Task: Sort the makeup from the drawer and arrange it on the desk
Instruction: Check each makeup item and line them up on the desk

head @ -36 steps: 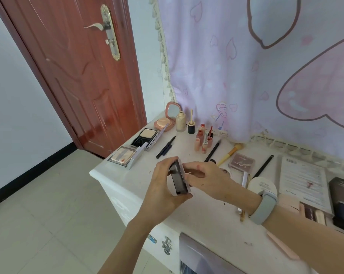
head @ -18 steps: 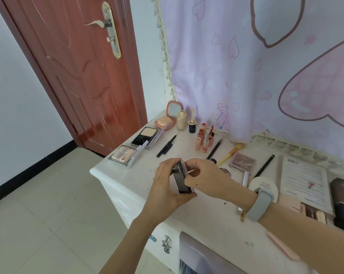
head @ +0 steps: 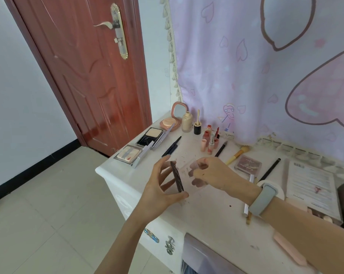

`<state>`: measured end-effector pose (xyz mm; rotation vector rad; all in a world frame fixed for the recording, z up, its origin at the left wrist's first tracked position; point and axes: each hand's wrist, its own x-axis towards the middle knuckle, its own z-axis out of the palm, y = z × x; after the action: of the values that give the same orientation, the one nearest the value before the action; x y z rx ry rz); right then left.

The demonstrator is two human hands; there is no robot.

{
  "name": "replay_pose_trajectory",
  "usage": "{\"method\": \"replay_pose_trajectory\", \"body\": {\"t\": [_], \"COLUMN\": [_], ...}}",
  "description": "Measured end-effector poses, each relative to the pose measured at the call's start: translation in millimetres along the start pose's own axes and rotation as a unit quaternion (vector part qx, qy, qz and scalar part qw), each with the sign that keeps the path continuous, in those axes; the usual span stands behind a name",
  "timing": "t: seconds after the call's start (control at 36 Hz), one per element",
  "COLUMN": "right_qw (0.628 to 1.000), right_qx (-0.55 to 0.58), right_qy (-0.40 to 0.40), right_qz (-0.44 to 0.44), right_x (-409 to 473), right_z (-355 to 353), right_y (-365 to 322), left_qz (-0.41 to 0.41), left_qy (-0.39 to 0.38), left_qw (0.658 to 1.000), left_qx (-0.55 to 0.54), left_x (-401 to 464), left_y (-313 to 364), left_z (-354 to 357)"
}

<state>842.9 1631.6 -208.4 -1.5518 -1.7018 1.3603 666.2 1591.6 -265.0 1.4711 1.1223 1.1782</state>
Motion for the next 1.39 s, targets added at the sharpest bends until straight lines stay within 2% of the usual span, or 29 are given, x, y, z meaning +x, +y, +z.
{"method": "replay_pose_trajectory", "body": {"t": [0.08, 0.22, 0.44, 0.58, 0.78, 0.94, 1.0, 1.06, 1.11, 1.17, 1.22, 1.31, 1.39], "right_qw": [0.999, 0.989, 0.963, 0.957, 0.948, 0.953, 0.967, 0.988, 0.999, 0.988, 0.949, 0.843, 0.784], "right_qx": [0.027, 0.124, 0.252, 0.272, 0.298, 0.284, 0.238, 0.144, 0.03, -0.097, -0.255, -0.486, -0.576], "right_qy": [0.01, 0.012, -0.034, -0.034, -0.035, -0.031, -0.025, -0.001, 0.032, 0.064, 0.084, 0.068, 0.033], "right_qz": [0.03, 0.074, 0.092, 0.097, 0.105, 0.103, 0.092, 0.06, -0.015, -0.1, -0.166, -0.219, -0.228], "right_x": [-0.1, -1.0, -1.9, 2.6, 12.0, 10.3, 8.5, 6.7, 5.2, 3.5, 3.9, 8.5, 9.9], "right_z": [0.7, 5.0, 21.4, 36.4, 52.9, 55.9, 53.2, 46.8, 35.9, 20.9, 3.7, -16.3, -25.6], "right_y": [-0.1, -1.3, -7.3, -12.8, -17.8, -18.9, -14.8, -7.6, 2.1, 13.1, 24.7, 41.8, 53.4], "left_qz": [-0.005, -0.017, -0.056, -0.049, -0.06, -0.063, -0.051, -0.03, 0.001, 0.043, 0.077, 0.118, 0.162], "left_qy": [-0.003, 0.055, 0.116, 0.143, 0.18, 0.195, 0.213, 0.233, 0.249, 0.264, 0.273, 0.263, 0.243], "left_qw": [1.0, 0.997, 0.958, 0.928, 0.908, 0.905, 0.907, 0.91, 0.917, 0.919, 0.916, 0.911, 0.905], "left_qx": [0.019, 0.052, 0.256, 0.341, 0.375, 0.374, 0.361, 0.34, 0.313, 0.29, 0.285, 0.296, 0.311], "left_x": [-0.9, -5.9, -7.1, -8.5, -7.3, -6.8, -9.1, -12.6, -15.9, -17.7, -17.9, -17.1, -16.4], "left_y": [-1.4, -7.3, -20.9, -28.7, -37.5, -34.7, -31.4, -26.0, -18.1, -8.6, 1.4, 16.1, 28.4], "left_z": [-14.2, -41.5, -69.8, -78.5, -86.2, -84.6, -81.5, -76.9, -71.0, -63.9, -54.7, -36.9, -16.9]}}
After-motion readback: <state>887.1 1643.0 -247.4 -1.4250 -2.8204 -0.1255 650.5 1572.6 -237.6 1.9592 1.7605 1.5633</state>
